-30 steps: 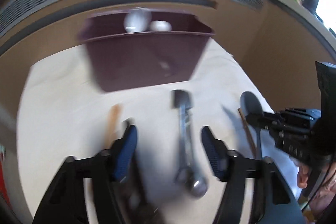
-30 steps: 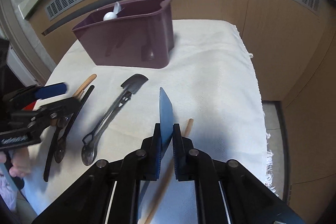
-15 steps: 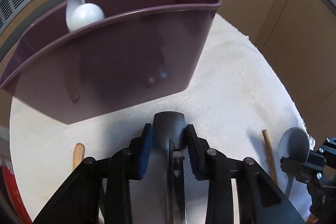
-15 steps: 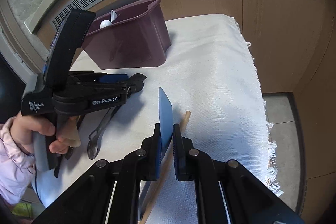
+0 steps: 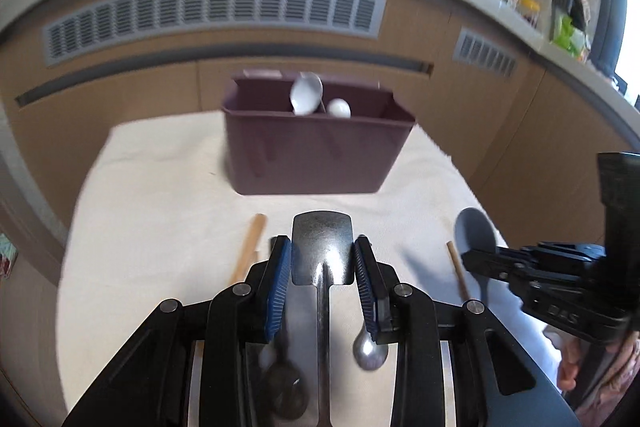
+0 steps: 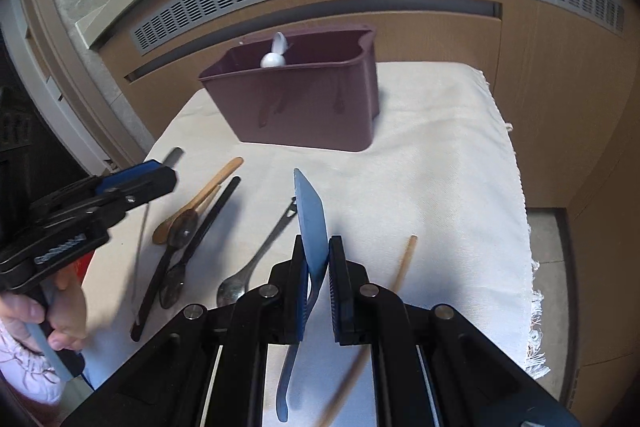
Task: Organize utensils
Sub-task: 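Lift the turner and spatula and carry both over the caddy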
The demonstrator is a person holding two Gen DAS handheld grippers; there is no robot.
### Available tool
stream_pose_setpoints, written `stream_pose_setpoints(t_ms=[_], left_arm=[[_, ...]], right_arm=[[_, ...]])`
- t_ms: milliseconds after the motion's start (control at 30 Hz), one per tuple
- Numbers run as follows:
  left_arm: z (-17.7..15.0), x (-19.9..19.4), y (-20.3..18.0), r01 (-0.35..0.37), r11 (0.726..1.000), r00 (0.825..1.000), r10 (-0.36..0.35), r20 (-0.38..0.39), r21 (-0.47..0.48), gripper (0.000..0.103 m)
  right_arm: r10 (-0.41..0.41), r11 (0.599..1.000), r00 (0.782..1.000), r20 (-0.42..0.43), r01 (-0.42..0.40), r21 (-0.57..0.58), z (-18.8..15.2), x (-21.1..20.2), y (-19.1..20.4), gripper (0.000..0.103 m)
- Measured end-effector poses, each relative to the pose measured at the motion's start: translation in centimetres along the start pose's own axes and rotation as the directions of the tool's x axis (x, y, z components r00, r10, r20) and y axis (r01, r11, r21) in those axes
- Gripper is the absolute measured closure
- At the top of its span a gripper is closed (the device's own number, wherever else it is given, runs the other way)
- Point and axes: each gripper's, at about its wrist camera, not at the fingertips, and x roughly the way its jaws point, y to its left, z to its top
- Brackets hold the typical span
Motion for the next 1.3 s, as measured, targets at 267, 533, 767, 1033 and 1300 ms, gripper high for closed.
stream_pose_setpoints(t_ms=[267,533,767,1033,1300], left_arm=[[-0.8,-5.3,0.8,0.039,0.998,0.995,-0.034,0.097,-0.048,0.07],[8.3,-12.1,-1.3,0.08,0.996,0.901,-0.091,0.425,0.045,0.07],[17.1,-15.4,-2.8,0.09,0.99,0.715,-0.143,0.684,0.112,0.07],[19.5,-8.5,-1.8,0.012,0.996,0.755,-0.064,0.653,0.083,0.07],[18.8,-1.8,0.4,0.017,0.999,0.799,-0.04,0.6,0.043,0.07]], right_arm=[[-0.001,0.999,1.0,0.026,0.002,-0.05,0.2,-1.8,2.7,0.095],[-0.015,0.985,0.942,0.336,0.072,-0.159,7.2,-11.0,5.3,0.095],[-0.019,0.98,0.808,0.588,0.131,-0.149,15.1,-17.9,6.2,0.095],[-0.028,0.982,0.806,0.591,0.133,-0.134,18.1,-13.6,5.0,0.095],[-0.058,0.985,0.855,0.516,0.133,-0.111,19.6,-6.7,3.1,0.095]])
